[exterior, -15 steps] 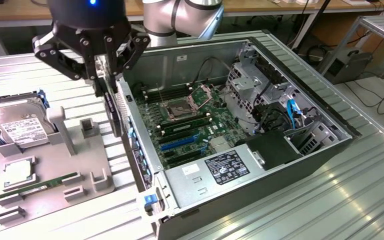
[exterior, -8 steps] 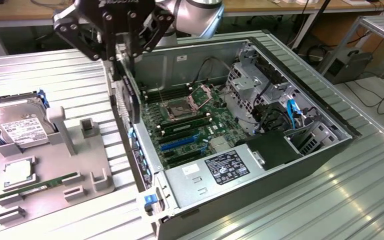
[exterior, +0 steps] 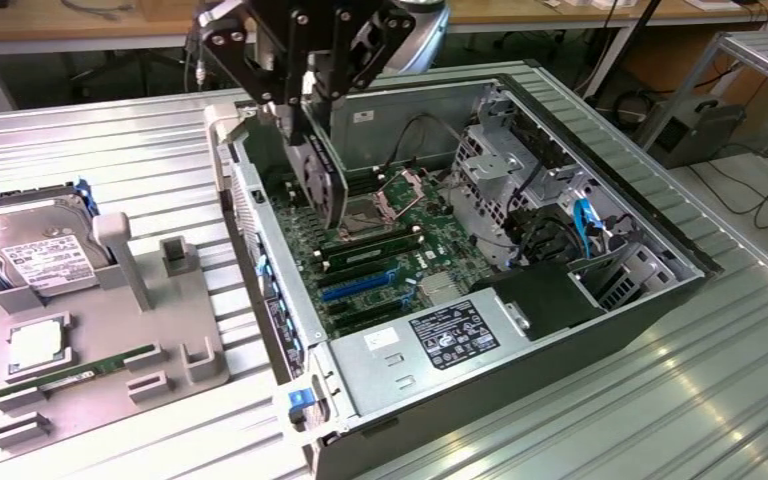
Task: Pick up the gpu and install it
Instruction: 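Pick up the gpu and move the gpu toward the slot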
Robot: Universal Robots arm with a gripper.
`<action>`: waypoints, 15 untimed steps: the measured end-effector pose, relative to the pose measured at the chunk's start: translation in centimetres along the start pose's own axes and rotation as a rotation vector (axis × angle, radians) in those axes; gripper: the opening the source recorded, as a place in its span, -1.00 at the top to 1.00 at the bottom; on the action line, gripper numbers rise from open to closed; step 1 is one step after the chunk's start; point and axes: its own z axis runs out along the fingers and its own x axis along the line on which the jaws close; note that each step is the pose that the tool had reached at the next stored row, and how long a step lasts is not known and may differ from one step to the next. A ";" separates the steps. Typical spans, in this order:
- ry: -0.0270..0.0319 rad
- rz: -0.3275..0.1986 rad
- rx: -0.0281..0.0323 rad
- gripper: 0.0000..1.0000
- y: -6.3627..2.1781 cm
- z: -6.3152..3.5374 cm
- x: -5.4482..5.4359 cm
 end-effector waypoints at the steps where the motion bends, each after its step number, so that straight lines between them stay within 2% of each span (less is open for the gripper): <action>1: 0.0001 0.000 0.0006 0.47 0.01 0.16 -0.5; 12: 0.0007 0.000 0.0022 0.47 0.36 2.19 -5.5; 15: 0.0007 0.000 0.0023 0.47 0.52 2.86 -7.1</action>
